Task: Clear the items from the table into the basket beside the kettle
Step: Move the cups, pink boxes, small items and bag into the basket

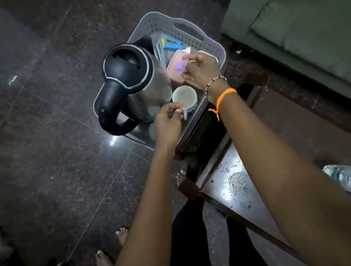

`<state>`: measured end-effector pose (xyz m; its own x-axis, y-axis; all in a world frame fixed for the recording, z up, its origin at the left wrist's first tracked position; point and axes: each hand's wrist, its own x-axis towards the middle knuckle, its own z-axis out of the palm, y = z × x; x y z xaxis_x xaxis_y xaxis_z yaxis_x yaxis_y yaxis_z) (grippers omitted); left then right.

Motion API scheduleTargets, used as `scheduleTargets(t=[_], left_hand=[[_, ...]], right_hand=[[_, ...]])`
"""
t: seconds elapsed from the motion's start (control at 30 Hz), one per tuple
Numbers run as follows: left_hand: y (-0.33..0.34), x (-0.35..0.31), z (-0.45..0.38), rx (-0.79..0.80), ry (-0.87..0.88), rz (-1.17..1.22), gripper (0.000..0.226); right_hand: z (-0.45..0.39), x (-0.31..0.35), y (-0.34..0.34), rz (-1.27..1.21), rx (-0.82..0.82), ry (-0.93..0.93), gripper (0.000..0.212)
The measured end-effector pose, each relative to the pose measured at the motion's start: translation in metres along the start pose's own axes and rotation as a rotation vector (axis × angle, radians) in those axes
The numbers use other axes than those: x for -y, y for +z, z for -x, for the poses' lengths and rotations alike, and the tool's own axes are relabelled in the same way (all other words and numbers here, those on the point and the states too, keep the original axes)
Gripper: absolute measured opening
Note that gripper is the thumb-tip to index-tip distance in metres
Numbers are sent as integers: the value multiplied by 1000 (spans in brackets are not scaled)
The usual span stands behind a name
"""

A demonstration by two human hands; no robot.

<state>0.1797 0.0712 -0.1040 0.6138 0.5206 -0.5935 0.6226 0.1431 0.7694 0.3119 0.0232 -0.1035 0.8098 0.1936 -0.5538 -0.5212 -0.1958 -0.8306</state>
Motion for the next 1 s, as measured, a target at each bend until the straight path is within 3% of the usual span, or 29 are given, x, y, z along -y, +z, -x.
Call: scheduleTargets(t=[0.2,0.43,0.63,1.0], left_hand=[[1,2,1,29,7,38,22],[14,6,17,3,30,78,20],[57,36,61,94,67,22,23],[198,113,187,415,19,-228,26]], right_hand=[[-25,12,16,-39,-24,52,38],[30,-2,-22,-252,-46,77,28],[112,-55,-100,-303,-80,103,29],[242,-193,-280,-446,-381,258,27]])
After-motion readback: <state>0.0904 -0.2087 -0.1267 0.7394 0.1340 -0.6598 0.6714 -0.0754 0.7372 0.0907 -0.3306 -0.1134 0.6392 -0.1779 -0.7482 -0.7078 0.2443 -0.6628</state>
